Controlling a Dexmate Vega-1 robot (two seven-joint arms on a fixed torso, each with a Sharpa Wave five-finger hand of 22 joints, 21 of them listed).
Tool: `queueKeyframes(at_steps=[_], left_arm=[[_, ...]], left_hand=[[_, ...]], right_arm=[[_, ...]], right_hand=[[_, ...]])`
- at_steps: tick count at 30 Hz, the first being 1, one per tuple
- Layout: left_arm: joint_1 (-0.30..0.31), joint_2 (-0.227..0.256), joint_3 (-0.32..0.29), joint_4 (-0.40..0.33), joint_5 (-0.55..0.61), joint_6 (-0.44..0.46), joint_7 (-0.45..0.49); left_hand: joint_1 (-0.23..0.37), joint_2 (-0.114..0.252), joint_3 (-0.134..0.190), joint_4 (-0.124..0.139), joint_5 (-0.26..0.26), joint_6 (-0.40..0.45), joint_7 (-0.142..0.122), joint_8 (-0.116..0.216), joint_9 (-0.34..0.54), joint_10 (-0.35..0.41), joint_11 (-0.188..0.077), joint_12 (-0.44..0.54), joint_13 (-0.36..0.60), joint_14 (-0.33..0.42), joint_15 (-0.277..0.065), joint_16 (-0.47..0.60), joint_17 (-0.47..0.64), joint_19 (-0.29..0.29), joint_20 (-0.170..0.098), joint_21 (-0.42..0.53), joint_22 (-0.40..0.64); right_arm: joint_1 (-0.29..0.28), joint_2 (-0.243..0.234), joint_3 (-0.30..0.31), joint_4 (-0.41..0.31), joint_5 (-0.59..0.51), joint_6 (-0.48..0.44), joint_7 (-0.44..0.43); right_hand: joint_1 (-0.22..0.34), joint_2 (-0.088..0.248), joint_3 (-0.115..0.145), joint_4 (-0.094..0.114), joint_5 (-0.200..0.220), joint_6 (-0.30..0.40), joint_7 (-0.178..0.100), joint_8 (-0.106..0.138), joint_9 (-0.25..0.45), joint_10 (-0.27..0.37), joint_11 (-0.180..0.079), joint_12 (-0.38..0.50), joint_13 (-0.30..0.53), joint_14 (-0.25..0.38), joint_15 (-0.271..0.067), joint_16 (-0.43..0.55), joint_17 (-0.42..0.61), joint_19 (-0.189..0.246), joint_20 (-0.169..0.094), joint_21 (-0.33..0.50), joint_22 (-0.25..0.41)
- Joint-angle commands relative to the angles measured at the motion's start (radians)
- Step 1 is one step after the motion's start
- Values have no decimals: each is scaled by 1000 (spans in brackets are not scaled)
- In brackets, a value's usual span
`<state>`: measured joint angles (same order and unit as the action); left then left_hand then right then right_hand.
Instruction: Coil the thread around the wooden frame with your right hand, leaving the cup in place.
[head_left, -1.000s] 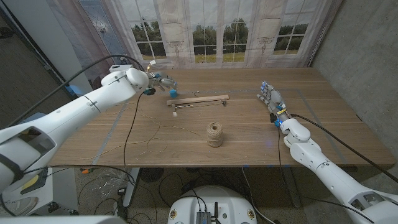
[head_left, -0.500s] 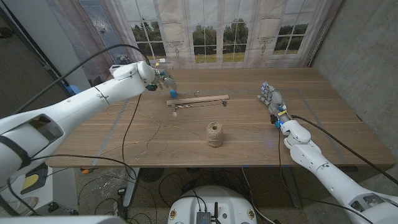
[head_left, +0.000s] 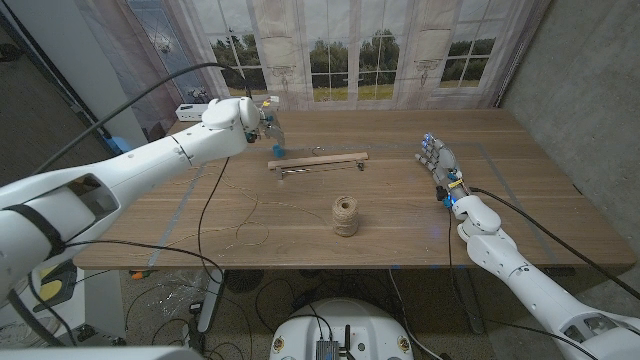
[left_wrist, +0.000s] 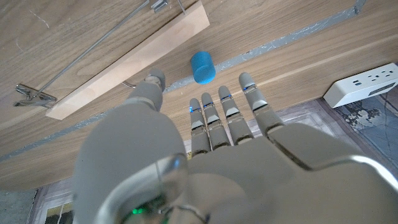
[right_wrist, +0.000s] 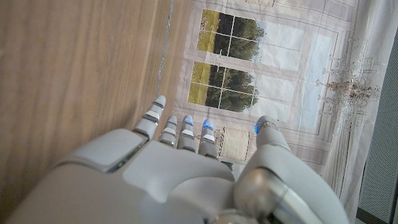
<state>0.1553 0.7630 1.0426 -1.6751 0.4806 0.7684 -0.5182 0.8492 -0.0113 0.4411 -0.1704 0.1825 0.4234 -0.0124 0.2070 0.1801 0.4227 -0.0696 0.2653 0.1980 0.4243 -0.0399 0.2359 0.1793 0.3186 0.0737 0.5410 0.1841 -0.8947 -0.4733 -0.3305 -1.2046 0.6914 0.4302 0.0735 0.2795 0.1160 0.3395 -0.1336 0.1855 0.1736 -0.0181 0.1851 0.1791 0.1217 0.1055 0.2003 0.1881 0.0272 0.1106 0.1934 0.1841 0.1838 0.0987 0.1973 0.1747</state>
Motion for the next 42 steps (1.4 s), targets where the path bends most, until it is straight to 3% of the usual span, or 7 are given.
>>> queueKeyframes(at_steps=[1, 3, 4, 7, 21, 42], left_arm=[[0, -42, 25, 38, 129, -27, -29], [3, -49, 24, 46, 138, -33, -34], [5, -52, 22, 51, 139, -38, -37], [6, -64, 23, 68, 151, -50, -46], [43, -99, 19, 108, 207, -112, -15], [64, -152, 1, 198, 208, -209, 28]], left_hand=[[19, -1, -9, 3, 6, 9, 0, -2, 5, 9, 2, -7, 5, 12, -27, -1, 3, 13, 9, 7, -1], [23, -13, -23, 6, 8, -28, -14, -17, 5, 1, -2, -14, 6, 18, -33, -2, 4, 28, -1, 8, -3], [27, -17, -33, 10, 11, -59, -18, -27, 6, -17, 9, -24, 8, 21, -37, -2, 5, 32, 0, 6, -4], [23, -34, -54, 15, 15, -92, -21, -32, 6, -38, 9, -34, 10, 17, -35, -7, 5, 37, 4, 2, -5], [32, -44, -87, 24, 31, -56, -26, -10, 8, -35, 3, -35, 14, 26, -48, -8, 7, 51, 11, -8, -6], [65, -8, -103, 32, 40, -19, -20, -1, 10, 0, 3, -23, 21, 59, -66, 3, 12, 108, 4, -11, -10]], right_arm=[[-1, 9, 3, 19, 5, 15, 8], [-1, 14, 4, 26, 0, 28, 1], [-2, 15, 4, 27, 0, 30, 0], [0, 15, 5, 29, 1, 29, 2], [17, 31, 2, 65, -2, 47, 7], [33, 47, 1, 101, 5, 51, 17]], right_hand=[[1, -5, -3, 1, -2, 7, 1, 7, 3, 14, 3, 8, 4, 5, 3, 9, 2, 8, 0, 4, 2], [1, -5, -3, 1, -2, 8, 4, 8, 3, 17, 3, 8, 4, 8, 3, 10, 2, 10, 0, 4, 2], [1, -5, -3, 1, -2, 10, 4, 8, 3, 19, 4, 9, 4, 11, 3, 11, 2, 11, 0, 5, 2], [2, -5, -3, 1, -2, 16, 9, 10, 3, 24, 6, 10, 4, 15, 1, 12, 2, 16, -1, 6, 2], [3, -3, -3, 0, -1, 26, 14, 11, 3, 36, 11, 12, 4, 26, -2, 14, 2, 24, -6, 9, 2], [6, -2, -3, -1, -1, 26, 15, 9, 3, 39, 9, 10, 5, 30, -3, 12, 2, 27, -6, 9, 3]])
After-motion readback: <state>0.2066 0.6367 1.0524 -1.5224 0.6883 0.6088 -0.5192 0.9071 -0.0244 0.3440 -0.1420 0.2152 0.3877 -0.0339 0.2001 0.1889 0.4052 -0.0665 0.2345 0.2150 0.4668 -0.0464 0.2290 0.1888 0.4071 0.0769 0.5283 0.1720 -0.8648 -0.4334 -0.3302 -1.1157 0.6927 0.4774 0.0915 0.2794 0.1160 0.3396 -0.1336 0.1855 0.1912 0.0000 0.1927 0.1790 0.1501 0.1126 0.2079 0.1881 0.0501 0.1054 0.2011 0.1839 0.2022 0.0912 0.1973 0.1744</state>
